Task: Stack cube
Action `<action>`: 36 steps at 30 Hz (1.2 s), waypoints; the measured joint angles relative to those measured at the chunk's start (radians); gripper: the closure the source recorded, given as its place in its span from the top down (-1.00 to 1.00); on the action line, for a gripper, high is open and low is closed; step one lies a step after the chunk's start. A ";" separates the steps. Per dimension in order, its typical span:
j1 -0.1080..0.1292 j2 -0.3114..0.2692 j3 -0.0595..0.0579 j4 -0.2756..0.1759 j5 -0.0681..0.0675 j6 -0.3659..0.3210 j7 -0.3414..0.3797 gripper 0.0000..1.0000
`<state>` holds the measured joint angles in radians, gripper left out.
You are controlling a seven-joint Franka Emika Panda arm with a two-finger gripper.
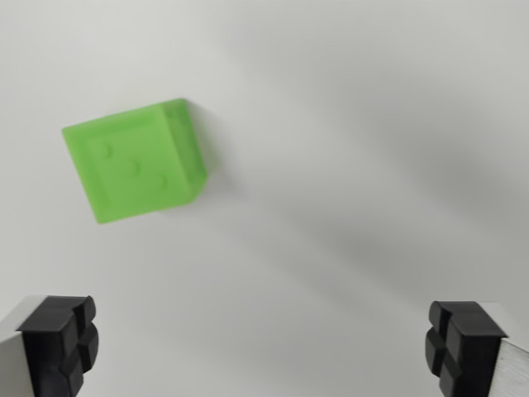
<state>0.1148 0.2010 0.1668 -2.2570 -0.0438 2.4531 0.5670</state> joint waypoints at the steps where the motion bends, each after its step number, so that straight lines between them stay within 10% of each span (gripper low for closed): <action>1: 0.004 0.005 0.002 -0.001 -0.002 0.005 -0.003 1.00; 21: 0.089 0.117 0.039 -0.013 -0.070 0.119 -0.058 1.00; 36: 0.117 0.263 0.002 0.006 -0.124 0.245 -0.031 1.00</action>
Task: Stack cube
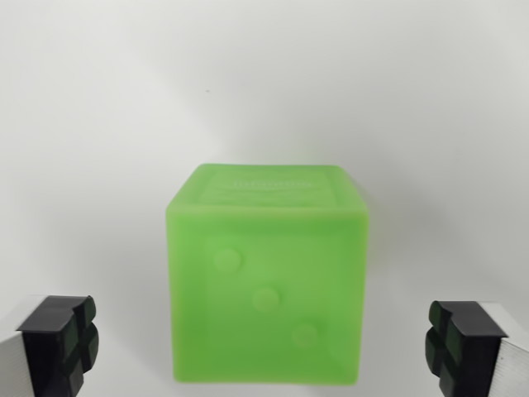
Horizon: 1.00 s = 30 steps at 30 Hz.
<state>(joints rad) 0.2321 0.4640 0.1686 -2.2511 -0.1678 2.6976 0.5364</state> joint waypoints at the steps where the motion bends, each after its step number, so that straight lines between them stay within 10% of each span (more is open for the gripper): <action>1: 0.001 0.004 -0.002 0.001 -0.001 0.004 0.001 1.00; 20: 0.037 0.109 -0.043 0.030 -0.017 0.081 0.014 1.00; 21: 0.037 0.110 -0.043 0.030 -0.017 0.082 0.014 -1.00; 30: 0.038 0.110 -0.044 0.031 -0.017 0.082 0.014 -1.00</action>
